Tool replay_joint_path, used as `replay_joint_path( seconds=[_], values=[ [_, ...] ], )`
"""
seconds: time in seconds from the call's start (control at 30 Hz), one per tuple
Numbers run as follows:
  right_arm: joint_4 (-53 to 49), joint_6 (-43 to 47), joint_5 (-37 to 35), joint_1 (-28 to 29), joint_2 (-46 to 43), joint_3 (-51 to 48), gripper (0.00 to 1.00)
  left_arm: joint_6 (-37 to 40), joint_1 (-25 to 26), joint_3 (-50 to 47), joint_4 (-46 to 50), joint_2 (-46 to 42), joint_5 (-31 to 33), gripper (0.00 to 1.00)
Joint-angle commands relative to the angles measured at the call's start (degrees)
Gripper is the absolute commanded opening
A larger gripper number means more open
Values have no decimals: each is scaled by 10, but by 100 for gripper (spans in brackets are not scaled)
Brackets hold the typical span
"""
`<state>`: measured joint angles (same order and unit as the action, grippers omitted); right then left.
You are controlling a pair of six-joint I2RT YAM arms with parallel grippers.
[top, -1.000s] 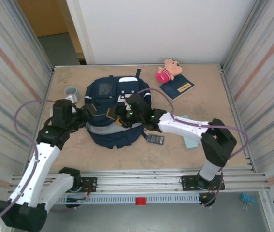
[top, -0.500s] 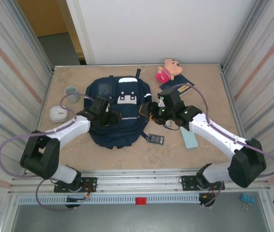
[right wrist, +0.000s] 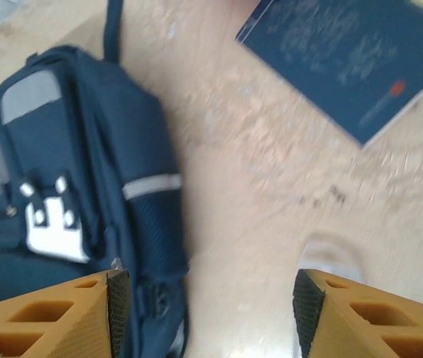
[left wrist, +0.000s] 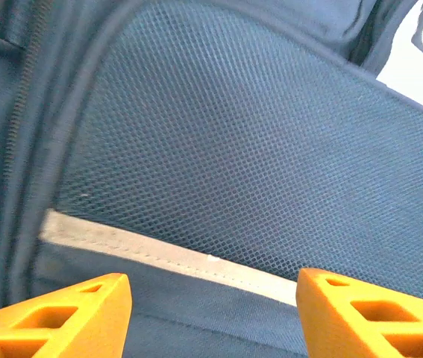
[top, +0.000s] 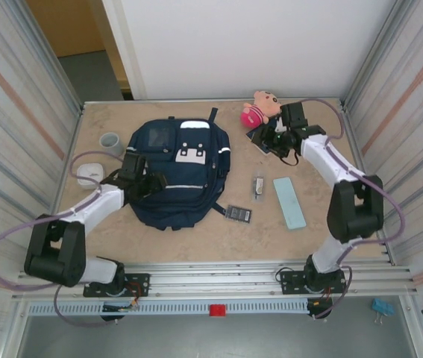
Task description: Pack books, pencil case, and school supplies into a backpack
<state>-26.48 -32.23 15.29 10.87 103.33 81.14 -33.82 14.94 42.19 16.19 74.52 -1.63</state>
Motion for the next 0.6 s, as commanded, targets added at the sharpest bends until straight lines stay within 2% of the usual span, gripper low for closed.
replay_joint_path(
  seconds=[0.0, 0.33, 0.57],
  values=[
    [20, 60, 13, -10, 68, 42, 60, 15, 2, 14, 37, -44, 7, 61],
    [43, 87, 4, -12, 229, 152, 60, -3, 13, 36, 48, -94, 22, 61],
    [36, 61, -3, -8, 258, 124, 57, 5, 14, 47, 50, -89, 38, 60]
  ],
)
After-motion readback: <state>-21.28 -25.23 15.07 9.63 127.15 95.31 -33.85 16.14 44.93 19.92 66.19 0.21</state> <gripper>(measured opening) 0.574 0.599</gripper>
